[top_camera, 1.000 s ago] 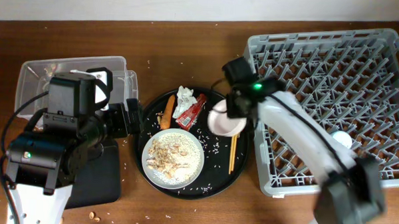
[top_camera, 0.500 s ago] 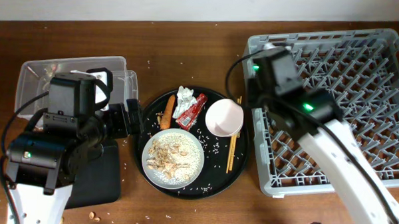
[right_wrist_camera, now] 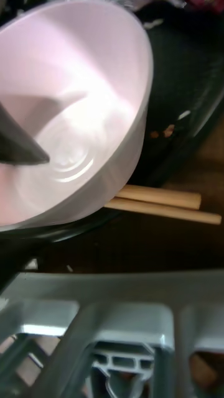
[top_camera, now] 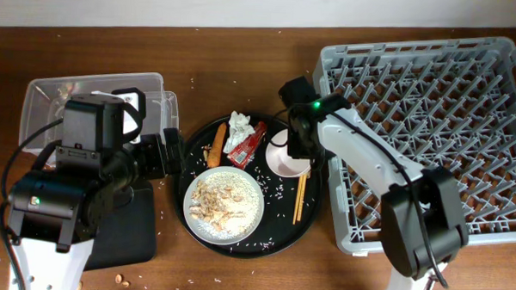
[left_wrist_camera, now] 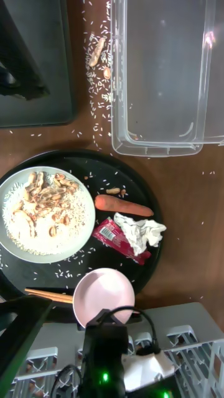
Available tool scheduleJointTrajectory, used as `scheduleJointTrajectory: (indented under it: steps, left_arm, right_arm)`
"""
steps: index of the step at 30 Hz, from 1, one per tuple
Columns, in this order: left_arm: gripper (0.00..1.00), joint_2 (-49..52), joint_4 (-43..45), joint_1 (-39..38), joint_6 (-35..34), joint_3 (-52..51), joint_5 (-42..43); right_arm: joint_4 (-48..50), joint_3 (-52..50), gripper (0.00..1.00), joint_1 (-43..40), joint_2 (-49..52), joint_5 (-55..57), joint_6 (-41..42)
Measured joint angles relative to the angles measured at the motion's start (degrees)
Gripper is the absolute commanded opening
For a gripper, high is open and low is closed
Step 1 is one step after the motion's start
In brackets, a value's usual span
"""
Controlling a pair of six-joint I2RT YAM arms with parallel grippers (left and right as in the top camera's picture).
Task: Sort waste into correct bins and load items into the dishwasher rack
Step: 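Grasp the pink bowl rim with the right gripper, then carry the pink bowl into the dish rack and stand it upright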
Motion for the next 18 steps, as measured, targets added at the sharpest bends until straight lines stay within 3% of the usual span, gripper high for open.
scheduleJointTrajectory:
  steps: [1,7,12,18]
  left_arm:
    - [0.99,0.0,0.0,0.0,0.0,0.0,0.0]
    - [0.99,0.0,0.0,0.0,0.0,0.0,0.0]
    - [0.99,0.0,0.0,0.0,0.0,0.0,0.0]
    - [0.99,0.0,0.0,0.0,0.0,0.0,0.0]
  right_arm:
    - [0.0,0.0,0.04,0.0,0.2,0.0,0.0]
    - [0.3,0.0,0.04,0.0,0.2,0.9,0.5]
    - [-1.6,0.1,0.04,0.0,-4.3,9.1,0.5]
    - [-0.1,2.4,0.04,-0.3,-20.2,40.6,0.3]
